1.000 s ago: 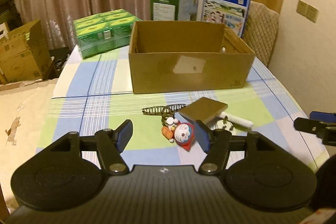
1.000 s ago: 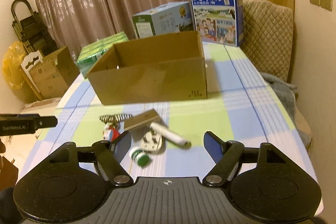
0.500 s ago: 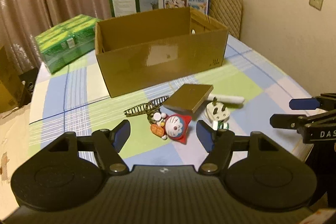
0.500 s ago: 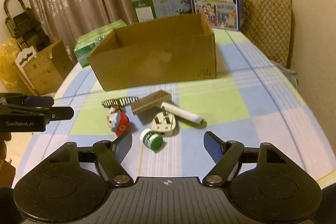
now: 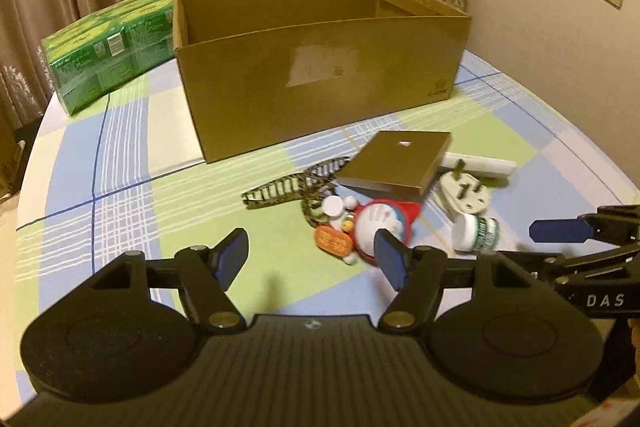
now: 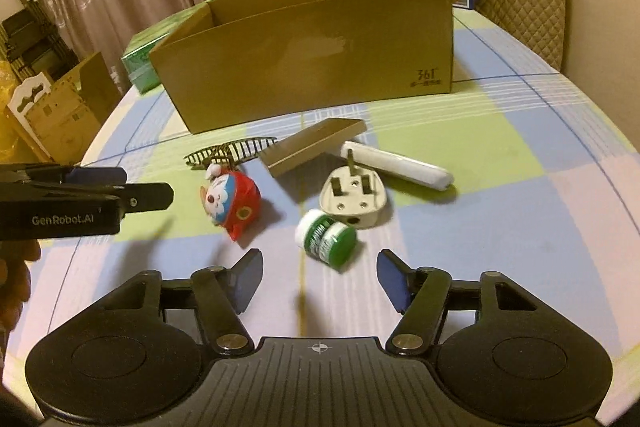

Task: Organize rigid objects
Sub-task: 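Grasp the green-white pill bottle with the right tool, then grasp the red Doraemon figure with the left tool while the right tool holds the bottle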

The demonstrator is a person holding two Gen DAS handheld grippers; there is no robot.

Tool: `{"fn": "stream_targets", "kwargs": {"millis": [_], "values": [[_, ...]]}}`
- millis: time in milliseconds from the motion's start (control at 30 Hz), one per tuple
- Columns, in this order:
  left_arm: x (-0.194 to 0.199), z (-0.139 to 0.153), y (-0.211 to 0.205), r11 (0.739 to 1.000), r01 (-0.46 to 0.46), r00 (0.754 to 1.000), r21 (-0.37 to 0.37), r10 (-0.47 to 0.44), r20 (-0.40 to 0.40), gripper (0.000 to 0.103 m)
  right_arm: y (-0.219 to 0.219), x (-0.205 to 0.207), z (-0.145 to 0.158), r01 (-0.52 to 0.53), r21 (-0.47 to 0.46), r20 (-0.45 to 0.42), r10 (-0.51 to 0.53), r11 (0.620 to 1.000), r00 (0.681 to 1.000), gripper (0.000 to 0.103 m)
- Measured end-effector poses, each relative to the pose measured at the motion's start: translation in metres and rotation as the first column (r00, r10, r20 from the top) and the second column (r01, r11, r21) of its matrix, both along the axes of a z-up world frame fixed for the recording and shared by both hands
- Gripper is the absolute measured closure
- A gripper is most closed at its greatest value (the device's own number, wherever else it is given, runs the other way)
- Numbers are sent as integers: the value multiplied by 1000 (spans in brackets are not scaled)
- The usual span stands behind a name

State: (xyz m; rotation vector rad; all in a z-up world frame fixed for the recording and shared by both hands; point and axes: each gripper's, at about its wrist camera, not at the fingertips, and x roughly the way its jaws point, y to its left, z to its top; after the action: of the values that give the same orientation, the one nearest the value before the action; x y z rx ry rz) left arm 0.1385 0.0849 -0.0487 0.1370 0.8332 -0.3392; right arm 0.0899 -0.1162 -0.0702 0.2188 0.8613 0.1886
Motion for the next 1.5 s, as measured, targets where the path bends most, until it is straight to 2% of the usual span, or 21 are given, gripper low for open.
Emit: {"fn": "stream_targets", "kwargs": {"millis": [200, 367, 467, 500, 533, 767, 933, 1267, 1500], "values": [[12, -15, 8, 999, -47, 999, -10, 47, -13, 38, 16, 20, -19, 20, -4, -26, -20, 1000, 999, 46], [12, -21, 7, 1000, -28, 999, -9, 28, -27, 38, 22, 33, -28, 60, -17, -31, -61, 998, 998, 50], [12, -22, 5, 1000, -12, 999, -12, 12, -33, 38, 25, 37, -28, 67, -53, -19, -68, 996, 998, 60], [12, -22, 5, 1000, -9, 999, -19, 9, -35, 38, 25, 38, -27, 61, -64, -17, -62, 996, 998, 71], [12, -23, 5, 1000, -6, 999, -24, 5, -36, 38, 25, 38, -28, 52, -72, -15, -53, 996, 998, 73], [8, -25, -3, 996, 68, 996, -60, -71, -47, 38, 6, 27, -21, 10, -90, 2, -9, 996, 1000, 74], [12, -29, -15, 990, 114, 991, -82, -119, -57, 34, -11, 20, -14, 11, -86, 11, -10, 996, 1000, 74], [35, -42, -26, 986, 120, 988, -113, -130, -88, 28, -25, 19, -17, 28, -65, -3, -29, 997, 1000, 74], [41, -47, -34, 986, 131, 985, -103, -141, -97, 30, -30, 23, -21, 37, -56, -8, -37, 998, 999, 74]]}}
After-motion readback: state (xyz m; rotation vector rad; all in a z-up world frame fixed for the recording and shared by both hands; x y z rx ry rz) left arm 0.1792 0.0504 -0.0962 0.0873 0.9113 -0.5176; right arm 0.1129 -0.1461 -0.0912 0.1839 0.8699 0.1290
